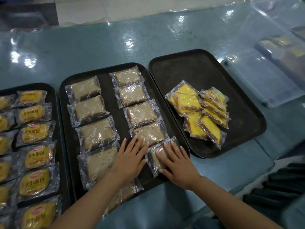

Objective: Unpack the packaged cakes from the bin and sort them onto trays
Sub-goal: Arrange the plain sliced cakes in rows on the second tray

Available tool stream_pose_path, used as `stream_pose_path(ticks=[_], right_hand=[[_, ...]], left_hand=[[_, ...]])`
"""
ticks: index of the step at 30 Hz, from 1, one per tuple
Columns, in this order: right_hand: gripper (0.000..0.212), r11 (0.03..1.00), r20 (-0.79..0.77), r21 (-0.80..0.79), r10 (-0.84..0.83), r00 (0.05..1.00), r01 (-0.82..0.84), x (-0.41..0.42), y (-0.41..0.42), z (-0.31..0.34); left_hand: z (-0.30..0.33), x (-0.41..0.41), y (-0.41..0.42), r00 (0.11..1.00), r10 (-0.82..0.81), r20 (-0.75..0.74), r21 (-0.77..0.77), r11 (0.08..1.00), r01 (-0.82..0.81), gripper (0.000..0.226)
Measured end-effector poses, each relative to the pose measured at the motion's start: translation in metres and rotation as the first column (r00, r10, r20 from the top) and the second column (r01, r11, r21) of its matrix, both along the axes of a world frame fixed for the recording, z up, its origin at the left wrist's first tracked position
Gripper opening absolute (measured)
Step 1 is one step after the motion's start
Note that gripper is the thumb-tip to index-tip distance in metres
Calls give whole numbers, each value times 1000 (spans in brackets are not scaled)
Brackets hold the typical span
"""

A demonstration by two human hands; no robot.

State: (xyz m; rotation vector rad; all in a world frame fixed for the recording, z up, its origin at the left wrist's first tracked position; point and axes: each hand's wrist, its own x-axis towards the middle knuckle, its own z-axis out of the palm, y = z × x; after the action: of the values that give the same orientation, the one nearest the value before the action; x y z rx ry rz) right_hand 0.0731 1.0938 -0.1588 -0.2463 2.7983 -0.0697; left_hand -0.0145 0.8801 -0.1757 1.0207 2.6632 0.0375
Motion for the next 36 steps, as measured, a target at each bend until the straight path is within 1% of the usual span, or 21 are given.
stream_pose_path(ticks=[3, 5, 8, 9, 12, 14, 16, 18, 20, 21, 23, 25, 27, 30, 32, 36], right_hand=[[58, 999, 35, 7, -34, 999, 34, 2, -5, -3], [59, 1000, 41, 5, -11, 999, 11, 7, -5, -2], [59, 1000, 20, 22, 21, 1000, -21, 9, -3, -1], [59, 1000, 19, 23, 17, 1000, -18, 10, -4, 0], [58, 1000, 43, 28, -1, 999, -1, 9, -5, 4], [59, 1000, 75, 24, 1, 997, -3, 9, -4, 4], [63, 1000, 94, -9, 24, 995, -23, 5, -4, 7], [76, 998, 88, -54, 39, 995, -34, -1, -5, 11], [85, 997, 61, -67, 30, 998, -26, -12, -6, 17], [86, 998, 54, -58, 29, 998, -26, -20, -7, 21], [84, 999, 53, -33, 38, 998, -37, -37, -11, 23], [90, 998, 65, -13, 54, 996, -53, -52, -17, 20], [93, 998, 95, 10, 62, 994, -63, -64, -24, 18], [84, 997, 140, 38, 60, 988, -66, -71, -29, 12], [82, 996, 141, 67, 55, 989, -65, -71, -27, 8], [79, 996, 121, 85, 28, 992, -38, -70, -22, 5]], left_hand=[[-2, 1, -3, 1000, -3, -4, 2, 1000, 4, 55], [-6, 2, -4, 1000, -1, 19, 3, 1000, 1, 54], [-10, 1, 0, 999, -4, 35, 49, 999, 3, 64], [-11, 1, 2, 999, -20, 28, 76, 997, 17, 69], [-9, 2, 5, 997, -34, 69, 107, 994, 26, 81], [-7, -1, 2, 998, -32, 63, 114, 993, 25, 77], [-2, -3, -3, 999, -30, 16, 100, 995, 28, 63], [7, -2, -11, 1000, 19, -8, 84, 996, -18, 61], [13, -2, -24, 993, 108, -42, 78, 991, -105, 69], [15, -2, -31, 983, 168, -73, 75, 984, -163, 70], [19, 0, -48, 954, 287, -90, 43, 958, -285, 68], [15, 6, -67, 928, 365, -76, -3, 931, -366, 66], [8, 13, -83, 903, 420, -91, -23, 906, -423, 71], [1, 19, -101, 885, 457, -92, -48, 886, -462, 81], [-4, 20, -108, 881, 466, -77, -74, 879, -471, 86], [-6, 19, -108, 881, 470, -56, -59, 879, -473, 89]])
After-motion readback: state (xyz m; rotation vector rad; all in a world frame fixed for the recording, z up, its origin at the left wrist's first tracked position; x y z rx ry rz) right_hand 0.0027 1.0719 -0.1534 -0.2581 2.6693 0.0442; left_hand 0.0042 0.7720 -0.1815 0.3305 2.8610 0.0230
